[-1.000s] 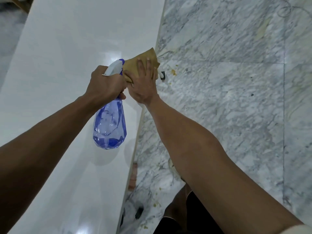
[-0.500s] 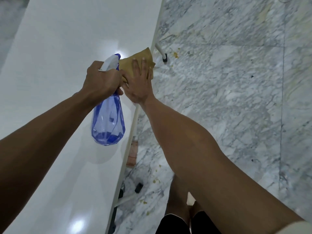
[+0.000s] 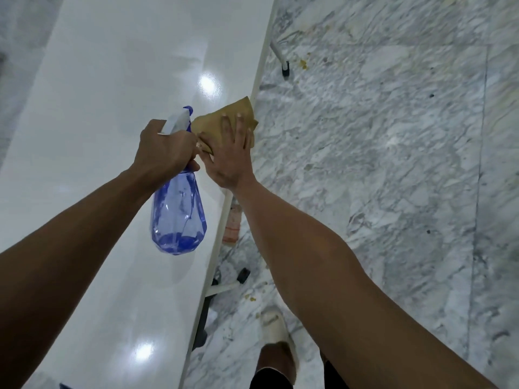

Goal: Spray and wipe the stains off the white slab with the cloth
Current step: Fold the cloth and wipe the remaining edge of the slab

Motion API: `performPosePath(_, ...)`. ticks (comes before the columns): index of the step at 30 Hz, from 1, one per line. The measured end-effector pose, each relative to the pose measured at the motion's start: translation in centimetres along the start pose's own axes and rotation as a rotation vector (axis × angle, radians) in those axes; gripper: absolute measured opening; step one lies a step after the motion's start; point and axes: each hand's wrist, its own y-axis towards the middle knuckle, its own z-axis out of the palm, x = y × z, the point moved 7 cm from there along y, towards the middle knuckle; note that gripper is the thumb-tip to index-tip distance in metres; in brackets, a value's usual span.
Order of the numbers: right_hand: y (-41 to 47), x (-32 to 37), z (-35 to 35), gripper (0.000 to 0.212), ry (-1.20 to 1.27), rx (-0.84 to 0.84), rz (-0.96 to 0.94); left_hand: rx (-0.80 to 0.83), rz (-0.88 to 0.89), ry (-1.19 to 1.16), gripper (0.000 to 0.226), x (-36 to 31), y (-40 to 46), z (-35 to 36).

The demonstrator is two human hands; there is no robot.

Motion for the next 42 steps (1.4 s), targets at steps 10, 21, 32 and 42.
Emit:
performPosePath(10,-11.5,4.7,2.7,0.066,-0.008,0.026,0.067,0.02,0.002,0.016,0.046,9.5,-8.1,-2.1)
performPosePath(21,-27.2,11.9,4.1,0.051,0.036,-0.059,0.064,0.043,0.018,0.059,0.047,19.9,-18.5,-4.9)
performPosePath(32,-36.3,15.8,4.5,0.042,0.119,-0.026,0.054,0.006,0.0,0.014,0.044,25.1,-26.1,-6.8)
performPosePath(42,-46.3,20.0,6.4,0.042,0.155,0.022,0.051,-0.007,0.027,0.011,0.025,34.1,-34.2,-7.4)
